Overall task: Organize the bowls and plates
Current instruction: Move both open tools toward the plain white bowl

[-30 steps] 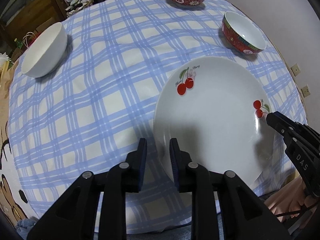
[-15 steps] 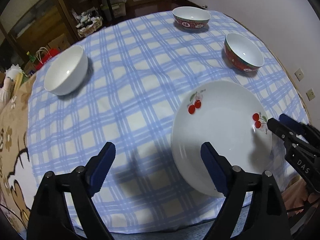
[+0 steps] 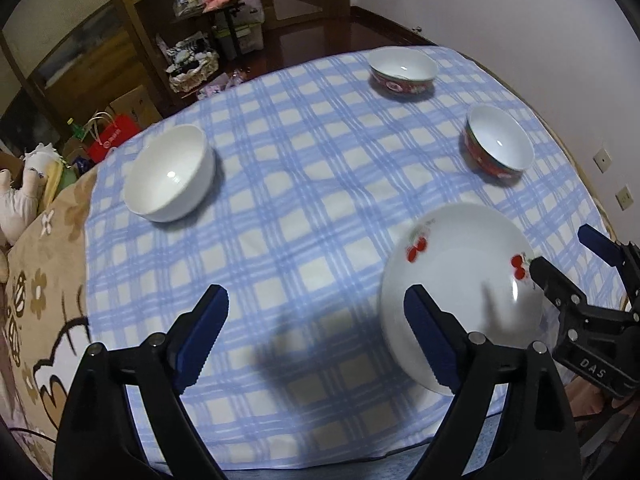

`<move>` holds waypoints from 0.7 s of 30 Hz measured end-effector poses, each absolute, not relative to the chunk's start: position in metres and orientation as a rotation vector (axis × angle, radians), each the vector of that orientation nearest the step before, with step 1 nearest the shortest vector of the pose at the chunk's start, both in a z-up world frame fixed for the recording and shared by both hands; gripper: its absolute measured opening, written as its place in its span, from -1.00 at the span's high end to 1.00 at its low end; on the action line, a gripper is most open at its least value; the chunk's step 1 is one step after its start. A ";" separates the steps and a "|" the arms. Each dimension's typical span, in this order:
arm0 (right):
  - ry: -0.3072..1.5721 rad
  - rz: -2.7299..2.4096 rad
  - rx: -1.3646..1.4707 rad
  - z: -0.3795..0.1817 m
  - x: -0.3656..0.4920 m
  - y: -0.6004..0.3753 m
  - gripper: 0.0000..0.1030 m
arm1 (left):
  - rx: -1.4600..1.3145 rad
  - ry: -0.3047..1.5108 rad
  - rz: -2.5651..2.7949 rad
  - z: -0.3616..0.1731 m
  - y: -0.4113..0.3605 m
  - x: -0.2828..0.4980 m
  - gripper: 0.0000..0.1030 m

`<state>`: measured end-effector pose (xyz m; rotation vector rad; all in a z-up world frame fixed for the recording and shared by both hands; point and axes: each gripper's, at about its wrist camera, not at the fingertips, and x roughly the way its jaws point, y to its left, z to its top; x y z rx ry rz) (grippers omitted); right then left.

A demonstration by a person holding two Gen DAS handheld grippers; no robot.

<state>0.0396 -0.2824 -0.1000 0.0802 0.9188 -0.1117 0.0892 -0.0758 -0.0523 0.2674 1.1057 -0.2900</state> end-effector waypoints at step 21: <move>0.831 0.104 0.056 -0.047 0.152 -0.202 -0.79 | 0.147 1.061 -0.058 -0.016 0.020 0.186 -0.72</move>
